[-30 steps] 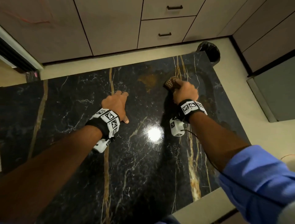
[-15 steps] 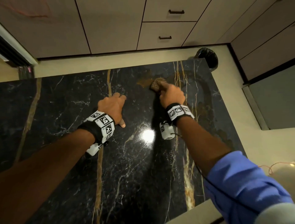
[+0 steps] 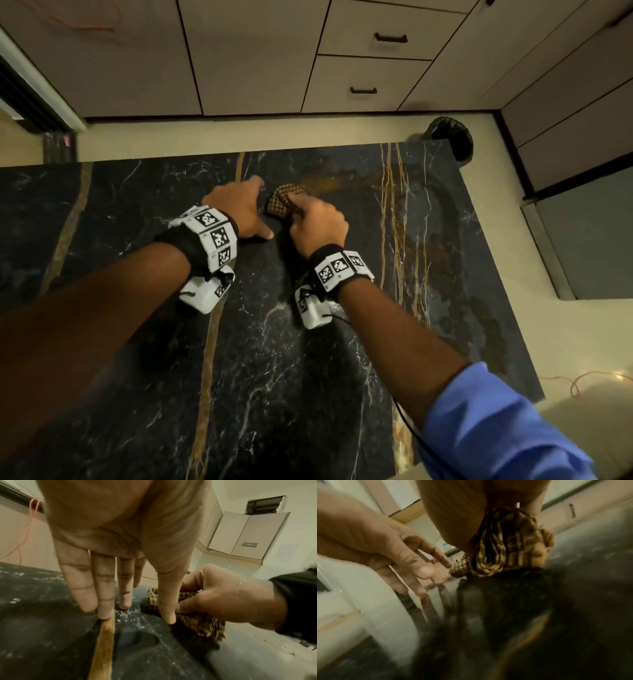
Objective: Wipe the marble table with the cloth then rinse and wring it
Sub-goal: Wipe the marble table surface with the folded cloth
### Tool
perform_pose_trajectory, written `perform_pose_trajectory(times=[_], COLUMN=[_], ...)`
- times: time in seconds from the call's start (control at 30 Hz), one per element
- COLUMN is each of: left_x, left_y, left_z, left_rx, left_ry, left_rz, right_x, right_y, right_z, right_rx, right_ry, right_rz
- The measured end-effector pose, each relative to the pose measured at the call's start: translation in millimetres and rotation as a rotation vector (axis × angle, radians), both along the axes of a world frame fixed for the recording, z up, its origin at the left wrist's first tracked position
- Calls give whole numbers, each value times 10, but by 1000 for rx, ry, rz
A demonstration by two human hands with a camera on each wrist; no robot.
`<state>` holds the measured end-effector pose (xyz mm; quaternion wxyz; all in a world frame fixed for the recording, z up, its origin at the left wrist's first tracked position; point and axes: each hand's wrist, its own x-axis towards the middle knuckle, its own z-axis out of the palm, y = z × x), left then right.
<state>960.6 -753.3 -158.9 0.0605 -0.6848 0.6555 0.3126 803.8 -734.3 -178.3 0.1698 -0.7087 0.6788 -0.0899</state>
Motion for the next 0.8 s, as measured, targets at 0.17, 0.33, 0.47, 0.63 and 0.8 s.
perform_pose_trajectory(times=[0.17, 0.33, 0.47, 0.63, 0.8], left_x=[73, 69, 12, -16, -9], left_y=[-111, -208, -281, -313, -323], left_z=[-53, -120, -127, -165, -167], left_rx=[-28, -2, 31, 38, 37], left_ry=[-69, -70, -104, -123, -143], left_rz=[-12, -65, -77, -54, -51], right_x=[-461, -1232, -1035, -182, -120], right_y=[-406, -653, -570, -330, -548], right_z=[10, 169, 167, 8, 3], right_rx=[10, 114, 28, -3, -17], right_ry=[80, 82, 49, -12, 97], right_rz=[-103, -469, -427, -116, 13])
